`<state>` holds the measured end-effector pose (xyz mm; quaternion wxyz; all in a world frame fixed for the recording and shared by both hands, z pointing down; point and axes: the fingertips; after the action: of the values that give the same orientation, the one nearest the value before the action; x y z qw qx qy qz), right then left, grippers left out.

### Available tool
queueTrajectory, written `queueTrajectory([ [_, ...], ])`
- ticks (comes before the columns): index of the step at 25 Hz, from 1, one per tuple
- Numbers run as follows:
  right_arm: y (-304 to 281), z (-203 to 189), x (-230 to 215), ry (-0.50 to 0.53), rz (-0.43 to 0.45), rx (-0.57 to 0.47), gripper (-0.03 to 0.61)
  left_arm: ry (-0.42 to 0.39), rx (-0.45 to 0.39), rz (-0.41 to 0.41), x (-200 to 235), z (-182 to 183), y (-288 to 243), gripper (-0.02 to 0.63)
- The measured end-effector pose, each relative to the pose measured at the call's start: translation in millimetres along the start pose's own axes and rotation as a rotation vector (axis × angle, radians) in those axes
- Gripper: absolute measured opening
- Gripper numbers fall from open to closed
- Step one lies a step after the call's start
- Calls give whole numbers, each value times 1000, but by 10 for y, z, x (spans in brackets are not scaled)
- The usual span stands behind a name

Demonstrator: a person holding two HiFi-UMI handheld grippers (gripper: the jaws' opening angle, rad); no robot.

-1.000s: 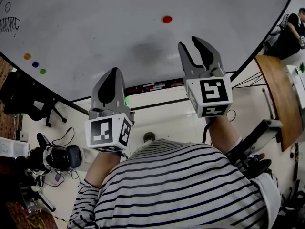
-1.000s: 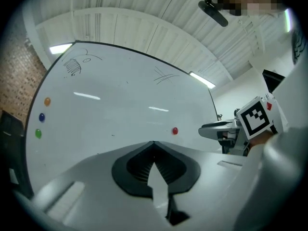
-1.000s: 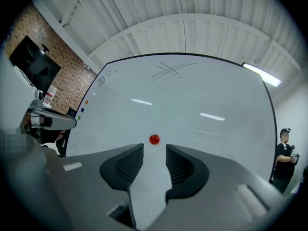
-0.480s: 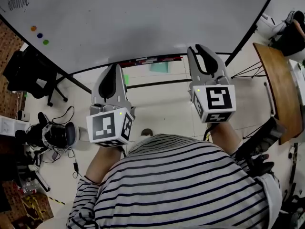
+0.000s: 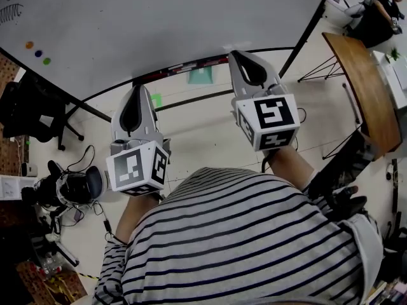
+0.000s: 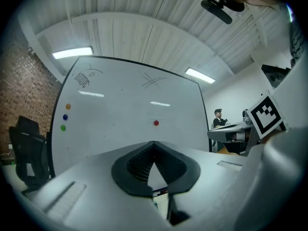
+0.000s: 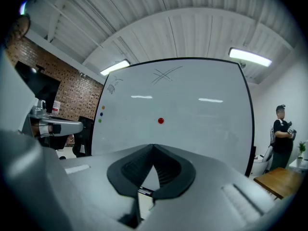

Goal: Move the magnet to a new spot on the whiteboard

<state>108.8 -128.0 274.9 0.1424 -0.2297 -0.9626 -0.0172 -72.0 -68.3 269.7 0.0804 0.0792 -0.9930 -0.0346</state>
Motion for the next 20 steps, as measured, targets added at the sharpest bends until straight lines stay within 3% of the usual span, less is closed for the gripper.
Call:
queueTrajectory([
  [9,-78,45,328,11,27,13,0,13,32,-38,179,-137,34,17],
  [20,-128,144,394,46,32,8,1,15,21,-34,232,-106,37,17],
])
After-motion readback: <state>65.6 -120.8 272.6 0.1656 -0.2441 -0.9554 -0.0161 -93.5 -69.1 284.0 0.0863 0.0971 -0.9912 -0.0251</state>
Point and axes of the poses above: the fingertips, and each gripper's own axes: y backward along the fingers, x to its left, z out of its top, and after that the axes turned 8 degrees about y, right-handed
